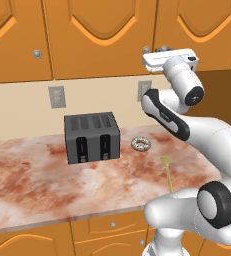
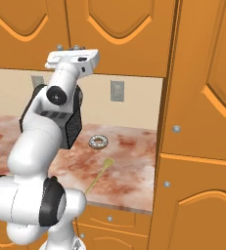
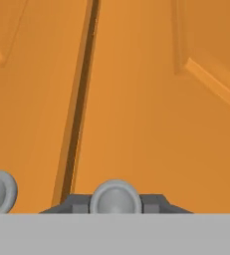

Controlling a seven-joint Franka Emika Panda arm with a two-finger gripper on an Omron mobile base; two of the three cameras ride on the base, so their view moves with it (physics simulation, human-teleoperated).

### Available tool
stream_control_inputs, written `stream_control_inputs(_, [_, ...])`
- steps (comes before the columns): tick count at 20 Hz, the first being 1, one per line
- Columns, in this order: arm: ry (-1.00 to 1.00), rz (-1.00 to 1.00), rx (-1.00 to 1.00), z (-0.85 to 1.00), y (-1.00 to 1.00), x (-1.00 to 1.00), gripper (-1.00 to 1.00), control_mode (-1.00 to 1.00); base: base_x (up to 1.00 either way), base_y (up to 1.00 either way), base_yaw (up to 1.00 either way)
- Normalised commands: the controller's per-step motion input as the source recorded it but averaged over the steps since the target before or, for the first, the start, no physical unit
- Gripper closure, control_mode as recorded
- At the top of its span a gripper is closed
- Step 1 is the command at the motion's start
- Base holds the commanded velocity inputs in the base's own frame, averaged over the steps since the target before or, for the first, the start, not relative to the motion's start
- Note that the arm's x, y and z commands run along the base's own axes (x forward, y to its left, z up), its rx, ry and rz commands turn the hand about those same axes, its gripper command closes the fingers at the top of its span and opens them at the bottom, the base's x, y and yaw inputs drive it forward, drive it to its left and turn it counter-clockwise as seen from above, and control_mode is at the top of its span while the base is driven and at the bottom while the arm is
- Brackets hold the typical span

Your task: Pick the pan from the cabinet and place it on the stove. Then turn on the stove burner for the pan.

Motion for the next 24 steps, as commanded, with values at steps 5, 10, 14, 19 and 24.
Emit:
stream_control_inputs(5, [0.08,0.01,0.00,0.01,0.00,0.07,1.00,-1.00,0.00,0.00,0.00])
stream_control_inputs(10, [0.17,-0.01,0.00,0.02,-0.03,-0.07,1.00,-1.00,0.00,0.00,0.00])
stream_control_inputs(14, [0.12,-0.01,-0.01,0.07,-0.13,-0.26,1.00,-1.00,0.00,0.00,0.00])
stream_control_inputs(19, [0.05,0.00,0.00,0.00,-0.30,-0.36,1.00,-1.00,0.00,0.00,0.00])
stream_control_inputs(24, [0.02,0.00,0.00,-0.01,-0.41,-0.45,1.00,-1.00,0.00,0.00,0.00])
